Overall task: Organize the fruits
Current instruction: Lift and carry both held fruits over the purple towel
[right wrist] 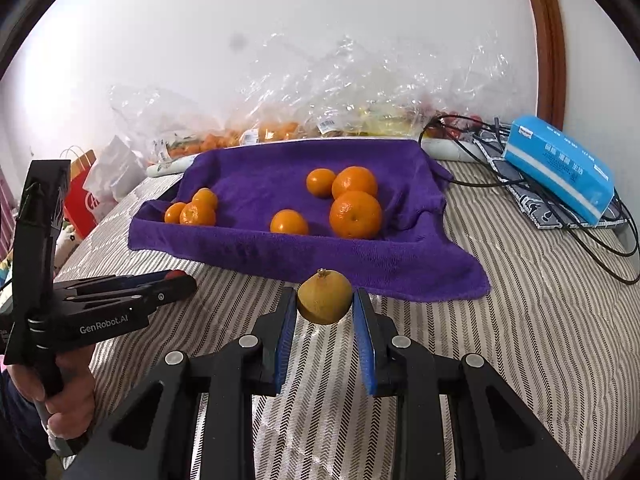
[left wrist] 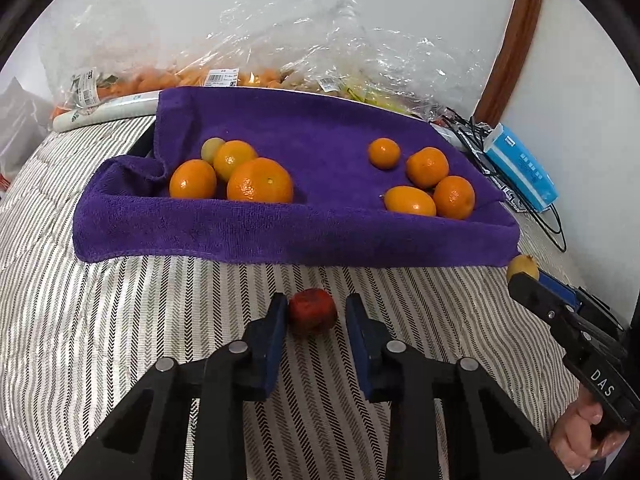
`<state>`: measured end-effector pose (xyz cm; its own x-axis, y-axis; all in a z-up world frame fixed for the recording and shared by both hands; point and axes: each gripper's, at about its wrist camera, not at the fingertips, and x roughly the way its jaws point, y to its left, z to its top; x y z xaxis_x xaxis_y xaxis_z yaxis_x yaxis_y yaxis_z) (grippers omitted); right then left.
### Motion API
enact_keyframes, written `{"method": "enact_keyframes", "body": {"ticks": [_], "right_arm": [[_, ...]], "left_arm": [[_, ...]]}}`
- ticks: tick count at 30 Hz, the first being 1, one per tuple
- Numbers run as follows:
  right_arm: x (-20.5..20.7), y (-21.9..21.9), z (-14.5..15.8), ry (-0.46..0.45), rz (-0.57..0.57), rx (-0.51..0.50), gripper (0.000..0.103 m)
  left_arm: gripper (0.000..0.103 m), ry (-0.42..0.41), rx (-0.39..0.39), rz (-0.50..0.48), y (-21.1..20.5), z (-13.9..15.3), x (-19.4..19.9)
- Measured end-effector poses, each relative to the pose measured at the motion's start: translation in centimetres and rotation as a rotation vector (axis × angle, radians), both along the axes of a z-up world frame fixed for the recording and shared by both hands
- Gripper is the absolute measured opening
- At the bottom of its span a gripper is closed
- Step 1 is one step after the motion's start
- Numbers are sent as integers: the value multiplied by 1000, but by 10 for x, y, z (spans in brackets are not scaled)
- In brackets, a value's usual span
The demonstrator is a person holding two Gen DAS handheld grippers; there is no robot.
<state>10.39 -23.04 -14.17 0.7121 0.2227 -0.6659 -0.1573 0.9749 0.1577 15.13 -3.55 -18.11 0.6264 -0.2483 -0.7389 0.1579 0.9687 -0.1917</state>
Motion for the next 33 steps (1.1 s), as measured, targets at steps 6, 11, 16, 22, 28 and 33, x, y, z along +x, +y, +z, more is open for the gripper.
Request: {"method": "enact_keyframes", "body": {"ticks": [6,11,16,22,28,33], "right_arm": [[2,-3,-1,16,-1,16,28],[3,-3,-2,16,1,21,28],[4,-5,-3,20,3,30,28],[-1,-2,1,-14,20,27,28],[-10,3,8,-77,50,16,28],[-17,7,12,-116,70,19,28]], "left_arm": [[24,2,-34,2,6,0,2],[24,-12,-73,-2,11,1,0],[24,-32,-106,1,16,3,-2],[24,-57,-142,4,21,7,-6],[24,-74,-164,-6,24,10,-8],[24,-92,-170,-15,23,13,-11]]}}
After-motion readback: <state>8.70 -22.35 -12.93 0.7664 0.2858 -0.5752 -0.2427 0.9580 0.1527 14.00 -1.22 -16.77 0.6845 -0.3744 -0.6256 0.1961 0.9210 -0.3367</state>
